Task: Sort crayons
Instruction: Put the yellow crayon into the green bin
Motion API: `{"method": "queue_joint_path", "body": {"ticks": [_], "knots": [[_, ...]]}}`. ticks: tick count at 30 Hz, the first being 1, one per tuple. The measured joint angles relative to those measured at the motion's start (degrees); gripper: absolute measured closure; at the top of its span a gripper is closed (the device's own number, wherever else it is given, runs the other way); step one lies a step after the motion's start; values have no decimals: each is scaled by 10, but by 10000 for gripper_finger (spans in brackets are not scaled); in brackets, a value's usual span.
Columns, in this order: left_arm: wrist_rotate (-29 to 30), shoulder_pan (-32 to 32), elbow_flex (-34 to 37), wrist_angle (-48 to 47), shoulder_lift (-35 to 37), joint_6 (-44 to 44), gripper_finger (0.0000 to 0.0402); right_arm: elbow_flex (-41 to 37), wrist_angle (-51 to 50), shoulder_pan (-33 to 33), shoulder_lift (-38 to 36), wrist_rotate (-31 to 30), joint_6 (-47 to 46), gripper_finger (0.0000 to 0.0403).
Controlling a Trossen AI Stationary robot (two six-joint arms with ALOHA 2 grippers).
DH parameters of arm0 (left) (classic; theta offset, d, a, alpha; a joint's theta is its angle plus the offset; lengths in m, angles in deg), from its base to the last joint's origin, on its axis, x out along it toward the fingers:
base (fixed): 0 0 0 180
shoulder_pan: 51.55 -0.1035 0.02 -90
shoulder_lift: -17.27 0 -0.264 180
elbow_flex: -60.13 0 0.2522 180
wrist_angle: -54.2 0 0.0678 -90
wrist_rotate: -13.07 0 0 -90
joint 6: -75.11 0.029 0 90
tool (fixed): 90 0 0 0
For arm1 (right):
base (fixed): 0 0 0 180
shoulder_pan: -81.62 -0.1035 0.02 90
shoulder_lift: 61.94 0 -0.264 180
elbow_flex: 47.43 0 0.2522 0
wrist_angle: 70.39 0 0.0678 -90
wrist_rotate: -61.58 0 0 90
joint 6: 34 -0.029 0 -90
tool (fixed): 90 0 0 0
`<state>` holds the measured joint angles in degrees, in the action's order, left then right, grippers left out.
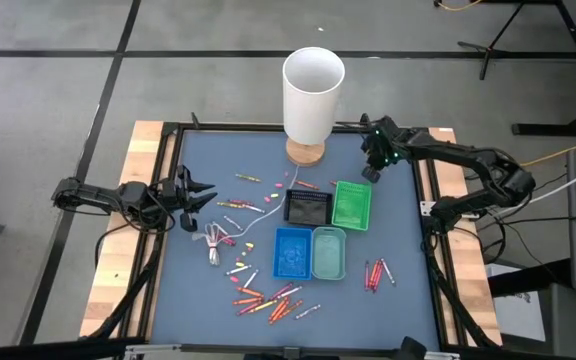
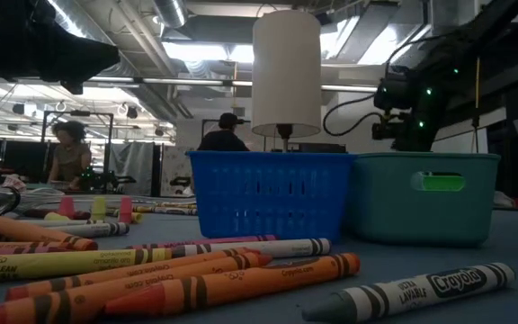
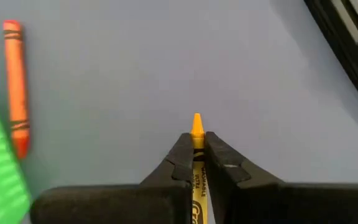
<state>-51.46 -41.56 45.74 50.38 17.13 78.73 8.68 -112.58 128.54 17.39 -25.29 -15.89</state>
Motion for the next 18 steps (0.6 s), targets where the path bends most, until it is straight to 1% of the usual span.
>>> {"method": "queue_joint_path", "body": {"ticks": [3,7,10,12,14,18], "knots": [[0,0,0,0,0,0,299,41,-58,-1,0,29,-1,383],[0,0,0,0,0,0,299,84,-122,-1,0,99,-24,382],[0,0,0,0,0,0,299,97,-137,-10,0,167,-40,382],[0,0,0,0,0,0,299,97,-138,-27,0,196,-44,382],[0,0,0,0,0,0,299,97,-138,-52,0,210,-44,382],[0,0,0,0,0,0,299,97,-135,-118,-1,203,-44,382]]}}
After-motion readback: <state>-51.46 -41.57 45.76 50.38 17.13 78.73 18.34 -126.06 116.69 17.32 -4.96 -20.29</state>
